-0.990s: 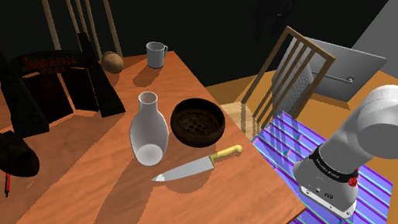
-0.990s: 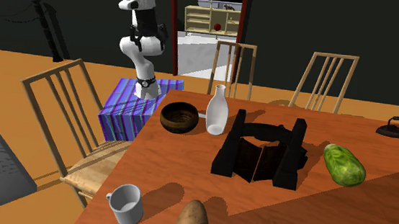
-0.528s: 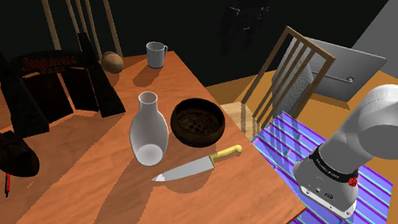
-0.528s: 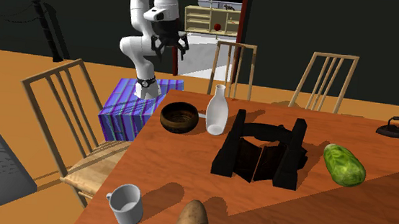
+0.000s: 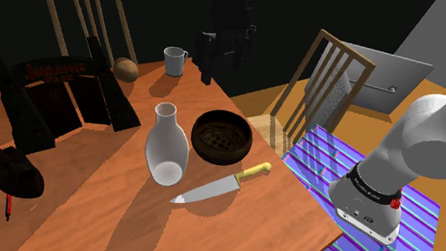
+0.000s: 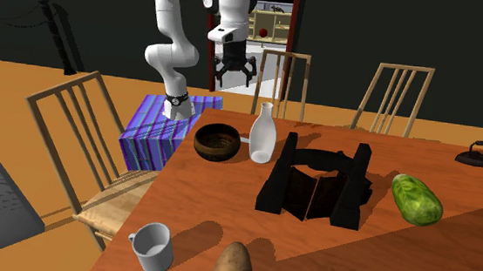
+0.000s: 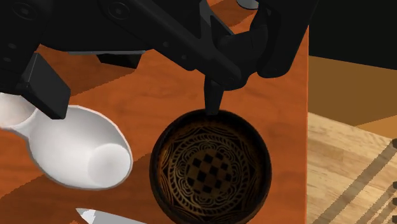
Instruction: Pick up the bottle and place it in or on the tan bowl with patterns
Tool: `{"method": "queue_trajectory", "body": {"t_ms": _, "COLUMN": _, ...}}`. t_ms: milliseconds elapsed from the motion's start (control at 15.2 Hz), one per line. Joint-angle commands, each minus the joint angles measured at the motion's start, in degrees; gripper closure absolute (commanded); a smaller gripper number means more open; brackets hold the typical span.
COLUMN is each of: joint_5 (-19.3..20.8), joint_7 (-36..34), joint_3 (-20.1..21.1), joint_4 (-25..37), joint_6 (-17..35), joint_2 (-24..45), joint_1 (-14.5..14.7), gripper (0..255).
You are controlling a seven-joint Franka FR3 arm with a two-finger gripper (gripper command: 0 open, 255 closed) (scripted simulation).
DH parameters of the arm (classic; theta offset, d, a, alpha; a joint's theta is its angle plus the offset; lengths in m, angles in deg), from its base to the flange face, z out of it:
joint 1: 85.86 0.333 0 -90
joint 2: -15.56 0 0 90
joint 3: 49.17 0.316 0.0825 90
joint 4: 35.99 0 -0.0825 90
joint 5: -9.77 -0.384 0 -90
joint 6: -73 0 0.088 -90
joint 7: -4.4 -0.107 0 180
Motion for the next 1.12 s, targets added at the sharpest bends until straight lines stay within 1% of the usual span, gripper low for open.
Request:
{"method": "queue_trajectory", "body": {"t_ms": 0, "joint_5": 1.6, "joint_7": -3.0, "joint_3": 1.9, "joint_4": 2.5, "joint_6": 1.0, "joint_2": 3.9, "joint_1": 0.4, "gripper": 0}}
{"method": "queue_trajectory", "body": {"t_ms": 264, "joint_5": 6.5, "joint_7": -9.6, "joint_3": 5.3, "joint_4": 9.1, "joint_6": 2.1, "joint_2": 12.9, "joint_1": 2.0, "gripper": 0}}
{"method": "queue_trajectory", "body": {"t_ms": 528, "joint_5": 12.4, "joint_7": -16.1, "joint_3": 7.1, "joint_4": 17.1, "joint_6": 1.8, "joint_2": 22.7, "joint_1": 5.1, "gripper": 0}}
{"method": "queue_trajectory", "body": {"t_ms": 594, "joint_5": 13.3, "joint_7": -17.0, "joint_3": 7.1, "joint_4": 18.4, "joint_6": 1.6, "joint_2": 24.3, "joint_1": 5.8, "gripper": 0}}
{"method": "queue_trajectory", "body": {"t_ms": 1056, "joint_5": 14.2, "joint_7": -17.6, "joint_3": 6.8, "joint_4": 14.5, "joint_6": 6.6, "joint_2": 25.5, "joint_1": 6.0, "gripper": 0}}
